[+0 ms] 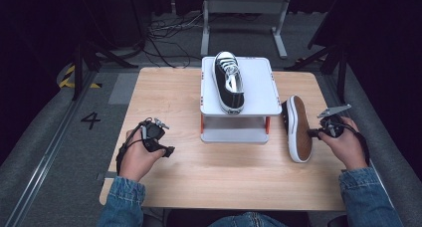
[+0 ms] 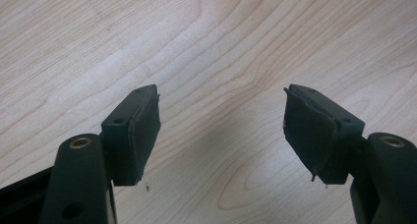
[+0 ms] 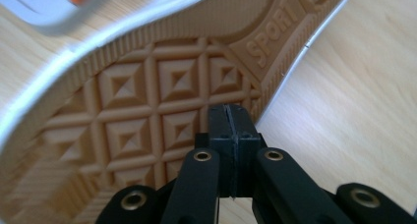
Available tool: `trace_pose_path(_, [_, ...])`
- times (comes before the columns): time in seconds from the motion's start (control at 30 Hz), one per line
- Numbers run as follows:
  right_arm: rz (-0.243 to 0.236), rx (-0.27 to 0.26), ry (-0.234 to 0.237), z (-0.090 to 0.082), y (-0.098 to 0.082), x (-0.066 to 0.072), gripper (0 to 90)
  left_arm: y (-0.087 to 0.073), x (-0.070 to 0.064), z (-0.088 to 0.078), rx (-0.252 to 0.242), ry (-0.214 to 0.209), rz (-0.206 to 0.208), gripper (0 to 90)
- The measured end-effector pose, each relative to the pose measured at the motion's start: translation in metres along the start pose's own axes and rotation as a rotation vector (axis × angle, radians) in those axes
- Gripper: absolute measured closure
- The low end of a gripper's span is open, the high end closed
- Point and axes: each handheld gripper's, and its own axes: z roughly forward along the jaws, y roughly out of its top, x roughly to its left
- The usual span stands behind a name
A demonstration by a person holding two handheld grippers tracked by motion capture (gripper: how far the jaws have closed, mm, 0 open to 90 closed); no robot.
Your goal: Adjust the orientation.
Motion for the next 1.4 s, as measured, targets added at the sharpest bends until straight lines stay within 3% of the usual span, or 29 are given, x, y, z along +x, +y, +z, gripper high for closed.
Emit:
trace_pose_path(0.03, [0.008, 0.056, -0.035, 0.006, -0.008, -0.006, 90.0, 0.0, 0.0, -0.001, -0.005, 0.002, -0.004, 30.9])
trace_pose_path(0.07, [0.024, 0.064, -0.04, 0.008, -0.011, -0.009, 90.0, 0.0, 0.001, -0.001, -0.008, 0.001, -0.003, 30.9])
trace_pose_path(0.2, [0.071, 0.075, -0.039, 0.011, -0.019, -0.016, 90.0, 0.0, 0.0, -0.001, -0.01, -0.008, -0.004, 30.8])
trace_pose_path(0.27, [0.105, 0.056, -0.017, 0.012, -0.022, -0.018, 90.0, 0.001, -0.001, 0.001, -0.008, -0.01, 0.005, 30.7])
trace_pose_path(0.33, [0.098, 0.042, -0.004, 0.011, -0.021, -0.018, 90.0, 0.002, -0.002, 0.001, -0.002, -0.01, 0.006, 30.7])
trace_pose_path(0.37, [0.099, 0.006, 0.038, 0.01, -0.018, -0.014, 90.0, 0.003, -0.003, 0.002, -0.003, -0.012, 0.006, 30.7])
trace_pose_path(0.43, [0.09, -0.012, 0.06, 0.008, -0.015, -0.011, 90.0, 0.003, -0.003, 0.002, -0.004, -0.003, 0.017, 30.7])
trace_pose_path(0.47, [0.066, -0.01, 0.051, 0.01, -0.013, -0.008, 90.0, 0.003, -0.003, 0.002, -0.001, -0.01, 0.014, 30.7])
trace_pose_path(0.6, [0.047, -0.001, 0.026, 0.013, -0.01, -0.003, 90.0, 0.003, -0.003, 0.003, -0.003, -0.009, 0.015, 30.6])
trace_pose_path(0.7, [0.059, -0.007, 0.054, 0.013, -0.009, 0.0, 90.0, 0.002, -0.002, 0.003, -0.001, -0.011, 0.016, 30.6])
trace_pose_path(0.87, [0.047, 0.021, 0.059, 0.01, -0.007, 0.001, 90.0, 0.002, -0.003, 0.004, 0.001, -0.015, 0.017, 30.5])
trace_pose_path(1.03, [0.011, -0.036, 0.028, -0.012, 0.0, 0.004, 90.0, 0.001, -0.003, 0.004, -0.002, -0.017, 0.01, 30.4])
trace_pose_path(1.17, [-0.016, -0.059, 0.039, -0.031, 0.007, 0.012, 90.0, 0.001, -0.001, 0.01, 0.04, -0.033, 0.029, 29.8])
trace_pose_path(1.33, [-0.048, -0.051, 0.058, -0.046, 0.014, 0.026, 90.0, 0.003, -0.004, 0.013, 0.05, -0.026, 0.041, 29.6])
trace_pose_path(1.4, [-0.074, -0.025, 0.077, -0.048, 0.017, 0.032, 90.0, 0.003, -0.005, 0.013, 0.047, -0.043, 0.046, 29.4])
